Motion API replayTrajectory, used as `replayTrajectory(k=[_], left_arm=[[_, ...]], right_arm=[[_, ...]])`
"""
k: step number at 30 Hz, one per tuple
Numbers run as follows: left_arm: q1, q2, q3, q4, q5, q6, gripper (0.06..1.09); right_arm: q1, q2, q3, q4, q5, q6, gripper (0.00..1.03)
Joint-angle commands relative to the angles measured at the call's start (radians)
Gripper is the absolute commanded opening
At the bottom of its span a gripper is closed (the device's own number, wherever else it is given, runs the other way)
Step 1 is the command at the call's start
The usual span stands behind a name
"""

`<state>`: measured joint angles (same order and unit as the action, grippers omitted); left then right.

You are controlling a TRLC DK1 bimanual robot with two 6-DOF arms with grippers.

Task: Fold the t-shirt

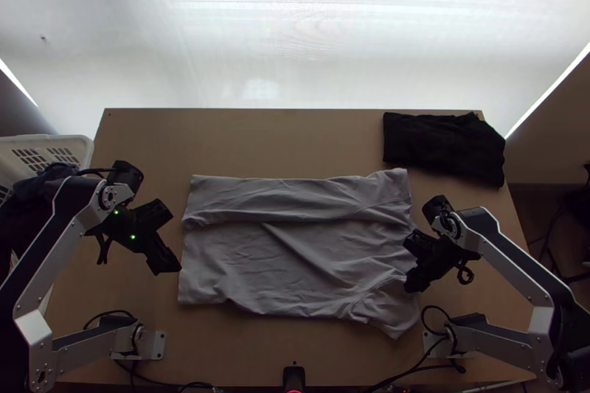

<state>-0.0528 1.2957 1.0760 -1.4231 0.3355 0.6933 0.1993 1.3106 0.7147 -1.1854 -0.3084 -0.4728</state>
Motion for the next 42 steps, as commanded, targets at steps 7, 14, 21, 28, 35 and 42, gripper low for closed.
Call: replayTrajectory(k=[7, 14, 21, 28, 35, 42], left_arm=[[0.197, 0.085, -0.067, -0.019, -0.162, 0.005, 1.04], [0.314, 0.151, -0.1, -0.042, -0.181, 0.054, 1.04], [0.14, 0.168, -0.2, 0.001, -0.073, 0.127, 1.04], [0.073, 0.264, -0.218, 0.052, -0.052, 0.104, 1.04], [0.041, 0.294, -0.243, 0.121, -0.035, 0.022, 1.04], [-0.082, 0.284, -0.289, 0.151, 0.013, -0.041, 1.04]], right_arm=[[-0.006, 0.019, 0.005, 0.003, 0.0, -0.015, 0.03], [-0.001, 0.013, 0.005, 0.003, -0.001, -0.013, 0.03], [0.006, 0.016, 0.011, 0.003, 0.0, -0.012, 0.03], [-0.012, 0.012, 0.006, -0.003, 0.0, -0.013, 0.03], [-0.023, 0.019, 0.009, -0.002, 0.0, -0.015, 0.03], [-0.021, 0.049, 0.025, -0.003, 0.0, -0.015, 0.03]])
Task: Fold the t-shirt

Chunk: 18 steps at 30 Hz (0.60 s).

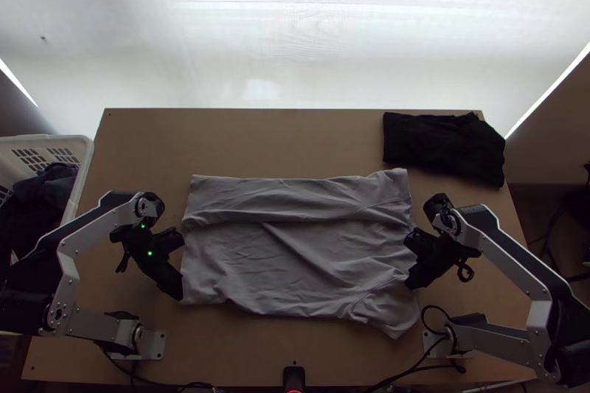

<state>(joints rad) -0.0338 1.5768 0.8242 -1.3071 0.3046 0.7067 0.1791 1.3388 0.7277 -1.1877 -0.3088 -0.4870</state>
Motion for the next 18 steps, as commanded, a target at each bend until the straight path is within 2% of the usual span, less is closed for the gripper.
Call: replayTrajectory(k=[1, 6, 7, 9, 10, 11, 13, 14, 18], left_arm=[[-0.121, 0.003, -0.039, 0.035, 0.054, -0.064, 1.03], [-0.238, 0.003, -0.042, 0.06, 0.102, -0.108, 1.03], [-0.252, 0.003, -0.042, 0.072, 0.102, -0.118, 1.01], [-0.27, 0.006, -0.043, 0.1, 0.102, -0.131, 0.9], [-0.273, 0.008, -0.04, 0.115, 0.103, -0.142, 0.81], [-0.275, 0.008, -0.039, 0.134, 0.106, -0.156, 0.64], [-0.275, 0.002, -0.034, 0.164, 0.105, -0.17, 0.15], [-0.265, -0.008, -0.033, 0.18, 0.105, -0.177, 0.1], [-0.235, -0.083, -0.025, 0.164, 0.102, -0.156, 0.09]], right_arm=[[0.0, 0.023, 0.013, -0.001, 0.0, 0.001, 0.03], [0.002, 0.025, 0.015, -0.001, 0.0, 0.001, 0.03], [0.002, 0.023, 0.013, -0.001, 0.0, 0.001, 0.03], [0.002, 0.023, 0.013, -0.003, 0.0, 0.001, 0.03], [0.0, 0.023, 0.012, -0.004, 0.0, 0.001, 0.03], [0.0, 0.022, 0.01, -0.006, 0.0, 0.001, 0.03], [-0.001, 0.014, 0.009, -0.007, 0.0, 0.001, 0.03], [-0.001, 0.007, 0.007, -0.007, 0.0, 0.001, 0.03], [-0.006, -0.016, 0.003, -0.01, 0.0, -0.001, 0.03]])
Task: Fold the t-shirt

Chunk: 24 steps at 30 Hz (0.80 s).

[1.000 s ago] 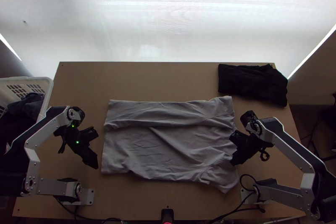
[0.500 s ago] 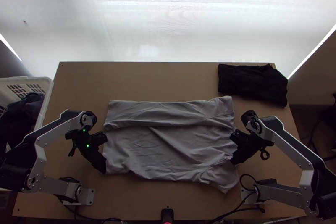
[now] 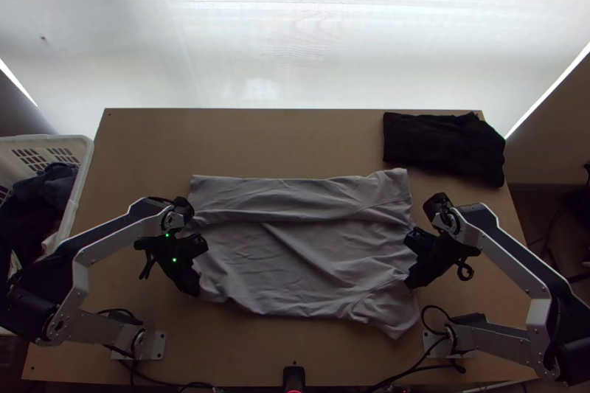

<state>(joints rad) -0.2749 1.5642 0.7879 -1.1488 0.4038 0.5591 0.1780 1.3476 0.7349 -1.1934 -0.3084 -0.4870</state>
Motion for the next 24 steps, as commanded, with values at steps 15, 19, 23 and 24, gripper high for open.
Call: replayTrajectory(k=[15, 19, 23, 24], left_arm=[[0.441, -0.227, 0.096, -0.196, 0.035, 0.237, 0.09], [0.488, -0.227, 0.1, -0.21, 0.035, 0.259, 0.09], [0.483, -0.217, 0.145, -0.209, 0.059, 0.242, 0.09], [0.474, -0.208, 0.159, -0.203, 0.07, 0.228, 0.09]], right_arm=[[-0.144, -0.242, 0.078, -0.232, 0.006, -0.176, 0.03], [-0.195, -0.254, 0.101, -0.236, 0.019, -0.205, 0.03], [-0.199, -0.231, 0.184, -0.235, 0.015, -0.214, 0.03], [-0.198, -0.22, 0.208, -0.229, 0.012, -0.214, 0.03]])
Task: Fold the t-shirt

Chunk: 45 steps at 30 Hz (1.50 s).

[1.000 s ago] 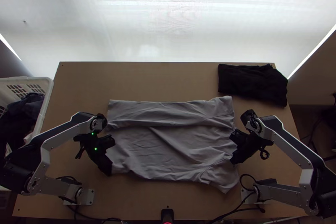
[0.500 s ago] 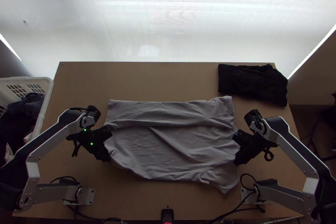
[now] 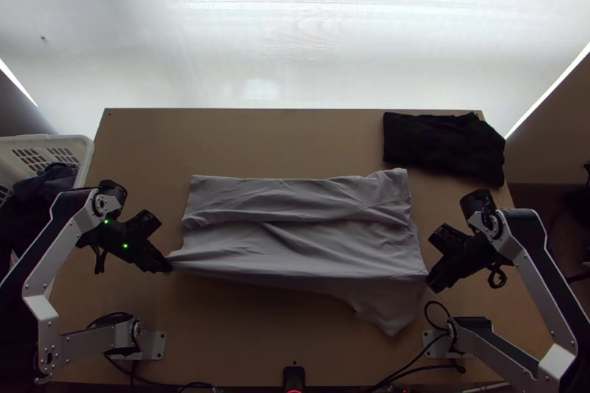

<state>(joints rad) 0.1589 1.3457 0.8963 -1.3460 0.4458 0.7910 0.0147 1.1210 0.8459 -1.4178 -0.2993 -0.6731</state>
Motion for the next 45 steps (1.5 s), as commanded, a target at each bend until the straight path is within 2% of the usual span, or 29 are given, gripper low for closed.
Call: replayTrajectory(k=[1, 7, 11, 19, 31, 45], left_arm=[[0.027, 0.024, 0.067, -0.001, 0.042, -0.022, 0.09], [-0.078, 0.095, 0.179, 0.044, 0.1, -0.139, 0.09], [-0.157, 0.147, 0.273, 0.064, 0.105, -0.207, 0.09], [-0.177, 0.262, 0.443, 0.074, 0.105, -0.271, 0.09], [-0.104, 0.369, 0.515, 0.1, 0.093, -0.315, 0.09], [-0.062, 0.46, 0.506, 0.14, 0.048, -0.335, 0.09]], right_arm=[[-0.033, 0.026, 0.12, -0.003, 0.003, -0.026, 0.03], [-0.004, 0.111, 0.259, 0.0, -0.004, -0.022, 0.03], [0.005, 0.171, 0.34, 0.002, -0.008, -0.02, 0.03], [0.005, 0.296, 0.449, 0.005, -0.008, -0.019, 0.03], [-0.009, 0.499, 0.65, 0.005, -0.006, -0.017, 0.03], [-0.013, 0.885, 0.989, 0.01, -0.006, 0.004, 0.03]])
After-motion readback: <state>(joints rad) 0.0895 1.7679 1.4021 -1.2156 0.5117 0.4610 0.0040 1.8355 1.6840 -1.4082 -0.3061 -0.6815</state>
